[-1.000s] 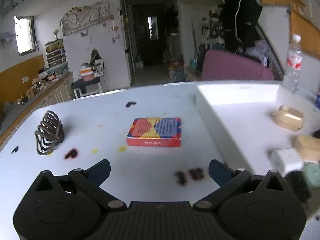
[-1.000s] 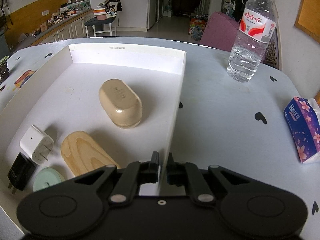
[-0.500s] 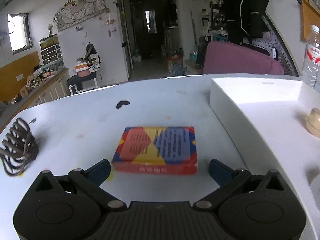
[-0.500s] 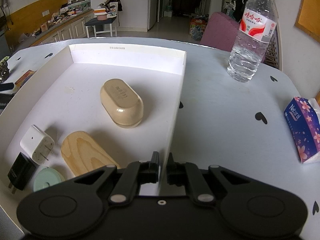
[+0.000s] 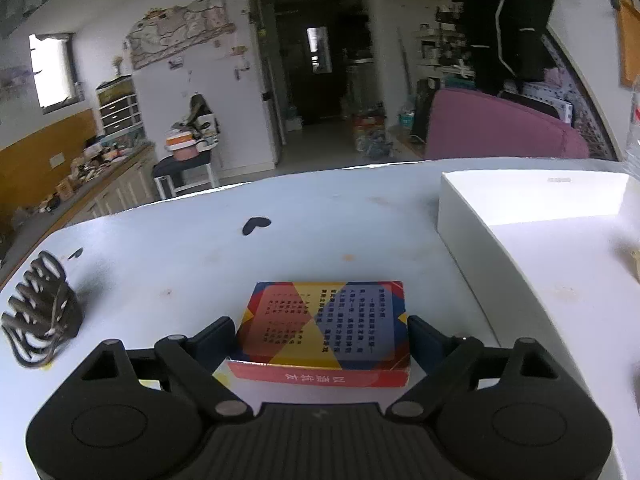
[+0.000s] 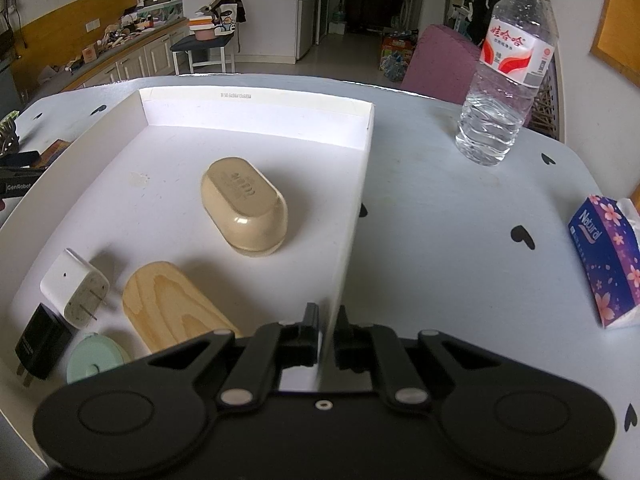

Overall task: Organize rigid objects
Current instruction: 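Move the left tool back and grasp the colourful card box, then carry the card box into the tray and open the left tool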

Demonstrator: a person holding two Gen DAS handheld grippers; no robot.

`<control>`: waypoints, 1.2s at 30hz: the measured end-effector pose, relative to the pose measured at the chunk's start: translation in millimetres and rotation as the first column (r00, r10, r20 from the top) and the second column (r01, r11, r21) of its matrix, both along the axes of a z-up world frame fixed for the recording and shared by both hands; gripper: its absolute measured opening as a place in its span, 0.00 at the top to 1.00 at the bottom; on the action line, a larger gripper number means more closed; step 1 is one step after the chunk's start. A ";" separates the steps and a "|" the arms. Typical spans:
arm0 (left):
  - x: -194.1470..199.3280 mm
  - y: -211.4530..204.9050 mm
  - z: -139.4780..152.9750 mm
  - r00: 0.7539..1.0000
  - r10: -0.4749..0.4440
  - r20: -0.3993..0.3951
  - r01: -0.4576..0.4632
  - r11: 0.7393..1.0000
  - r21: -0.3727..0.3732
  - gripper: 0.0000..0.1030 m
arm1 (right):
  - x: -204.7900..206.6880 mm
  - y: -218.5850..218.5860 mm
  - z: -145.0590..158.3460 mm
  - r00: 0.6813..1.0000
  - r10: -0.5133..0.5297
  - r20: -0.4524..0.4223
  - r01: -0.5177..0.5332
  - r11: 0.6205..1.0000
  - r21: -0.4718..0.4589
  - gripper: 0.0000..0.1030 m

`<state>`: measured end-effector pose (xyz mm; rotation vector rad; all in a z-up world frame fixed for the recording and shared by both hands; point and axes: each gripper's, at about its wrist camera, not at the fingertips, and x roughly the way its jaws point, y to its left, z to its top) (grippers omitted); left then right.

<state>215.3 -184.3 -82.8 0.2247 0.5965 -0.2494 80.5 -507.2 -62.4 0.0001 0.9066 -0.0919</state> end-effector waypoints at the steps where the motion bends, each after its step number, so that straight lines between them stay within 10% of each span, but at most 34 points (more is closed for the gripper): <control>1: -2.5 0.0 0.1 1.000 0.016 0.000 -0.016 1.000 -0.002 0.12 | -0.4 0.7 0.4 1.000 0.001 0.000 -0.001 1.000 -0.002 0.91; 14: -58.3 9.8 33.3 0.991 0.132 0.031 -0.128 0.985 -0.120 0.14 | -1.1 2.0 0.3 1.000 0.002 0.001 -0.002 1.000 -0.005 0.91; 15: -64.3 5.8 42.1 0.992 0.113 0.052 -0.105 0.985 -0.137 0.28 | -1.0 2.3 0.1 1.000 0.002 0.001 -0.002 1.000 -0.006 0.91; 16: -69.8 1.4 48.8 0.995 0.080 0.059 -0.070 0.984 -0.162 0.63 | -1.0 1.8 0.3 1.000 0.002 0.001 -0.002 1.000 -0.005 0.91; 19: -77.3 -15.6 73.8 0.997 0.067 0.032 -0.059 0.977 -0.203 0.67 | -1.2 2.0 0.2 1.000 0.003 0.001 -0.003 1.000 -0.007 0.91; 24: -77.5 -45.1 80.3 0.999 0.021 0.025 -0.018 0.994 -0.111 0.63 | -2.6 2.2 0.4 1.000 0.001 0.001 -0.001 1.000 -0.003 0.92; 28: -73.7 -33.1 74.9 0.996 0.088 0.014 -0.086 0.990 -0.110 0.23 | -2.6 1.8 0.4 1.000 0.003 0.000 -0.003 1.000 -0.007 0.92; 36: -53.1 1.4 46.5 0.972 0.218 -0.087 -0.219 0.976 -0.012 0.02 | -2.1 1.5 0.1 1.000 0.004 0.000 -0.004 1.000 -0.008 0.92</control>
